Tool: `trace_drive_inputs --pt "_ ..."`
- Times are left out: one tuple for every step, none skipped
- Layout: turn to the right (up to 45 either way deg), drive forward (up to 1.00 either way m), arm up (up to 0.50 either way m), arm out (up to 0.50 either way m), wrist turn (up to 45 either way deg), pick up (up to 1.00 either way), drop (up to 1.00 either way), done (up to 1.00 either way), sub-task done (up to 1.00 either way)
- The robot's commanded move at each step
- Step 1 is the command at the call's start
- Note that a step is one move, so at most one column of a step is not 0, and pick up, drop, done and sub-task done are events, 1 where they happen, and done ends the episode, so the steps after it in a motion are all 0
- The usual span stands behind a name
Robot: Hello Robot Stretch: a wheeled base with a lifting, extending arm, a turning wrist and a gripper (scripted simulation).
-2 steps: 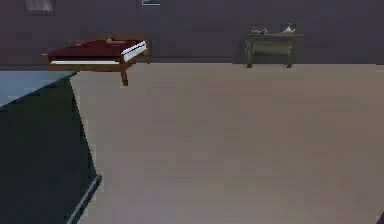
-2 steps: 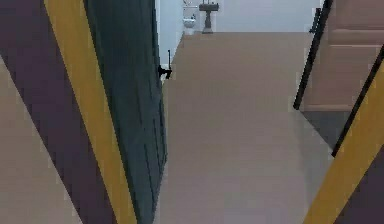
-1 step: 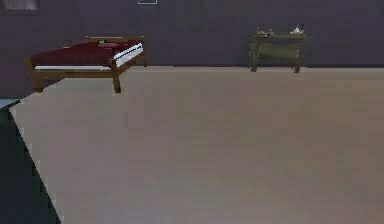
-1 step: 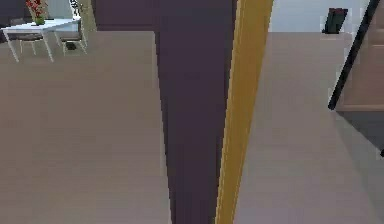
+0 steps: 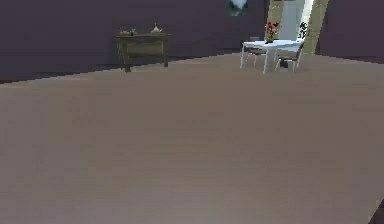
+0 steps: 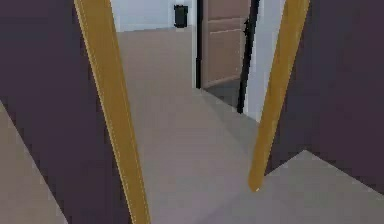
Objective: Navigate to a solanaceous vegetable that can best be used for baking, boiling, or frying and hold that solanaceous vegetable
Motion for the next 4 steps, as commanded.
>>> trace_drive_inputs --pt "0.0 0.85 0.0 0.0 0.0 0.0 0.0 0.0 0.0" --pt "39.0 0.0 0.0 0.0 0.0 0.0 0.0 0.0 0.0" --pt "0.0 1.0 0.0 0.0 0.0 0.0 0.0 0.0 0.0" --pt "0.0 1.0 0.0 0.0 0.0 0.0 0.0 0.0 0.0"
